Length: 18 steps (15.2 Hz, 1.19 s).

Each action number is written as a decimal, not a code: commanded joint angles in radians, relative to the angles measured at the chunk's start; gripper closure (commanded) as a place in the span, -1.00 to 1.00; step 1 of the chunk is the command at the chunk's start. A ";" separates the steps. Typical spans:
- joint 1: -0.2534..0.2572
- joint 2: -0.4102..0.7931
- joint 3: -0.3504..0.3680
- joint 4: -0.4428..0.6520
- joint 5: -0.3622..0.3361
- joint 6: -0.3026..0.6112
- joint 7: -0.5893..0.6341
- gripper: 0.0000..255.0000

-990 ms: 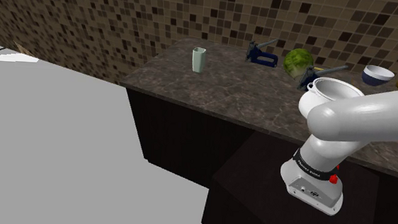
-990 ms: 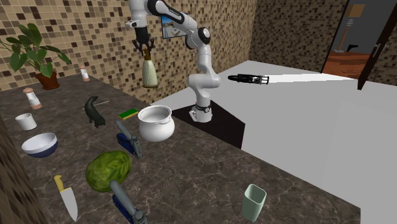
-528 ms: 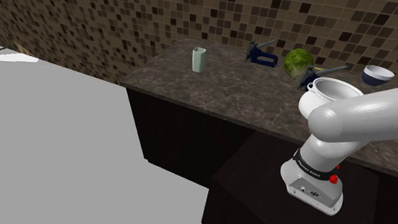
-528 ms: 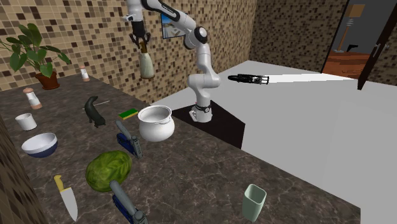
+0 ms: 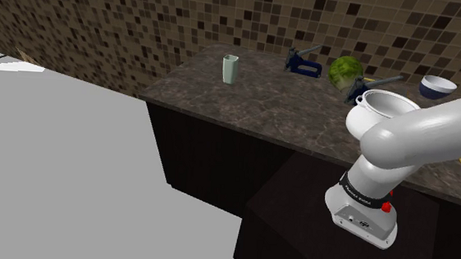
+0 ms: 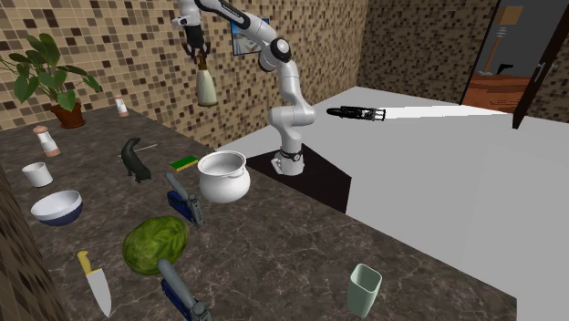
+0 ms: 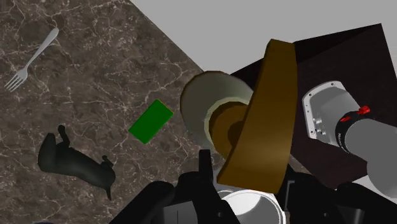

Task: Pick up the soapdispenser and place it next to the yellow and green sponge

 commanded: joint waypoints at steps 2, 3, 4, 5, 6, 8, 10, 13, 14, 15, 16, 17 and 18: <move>-0.039 -0.029 0.026 -0.066 -0.006 0.032 0.015 1.00; -0.054 -0.040 0.037 -0.093 -0.007 0.044 0.023 1.00; -0.068 -0.051 0.047 -0.119 -0.009 0.056 0.031 1.00; -0.081 -0.061 0.056 -0.144 -0.011 0.068 0.039 1.00; -0.093 -0.072 0.064 -0.169 -0.013 0.080 0.046 1.00; -0.115 -0.093 0.077 -0.216 -0.017 0.102 0.060 1.00; -0.135 -0.113 0.087 -0.260 -0.022 0.124 0.073 1.00; -0.160 -0.141 0.098 -0.324 -0.030 0.155 0.091 1.00; -0.168 -0.150 0.100 -0.344 -0.033 0.165 0.096 1.00; -0.175 -0.159 0.102 -0.363 -0.036 0.176 0.102 1.00; -0.182 -0.168 0.104 -0.383 -0.039 0.186 0.107 1.00; -0.188 -0.176 0.105 -0.402 -0.043 0.196 0.112 1.00; -0.195 -0.184 0.106 -0.420 -0.046 0.206 0.117 1.00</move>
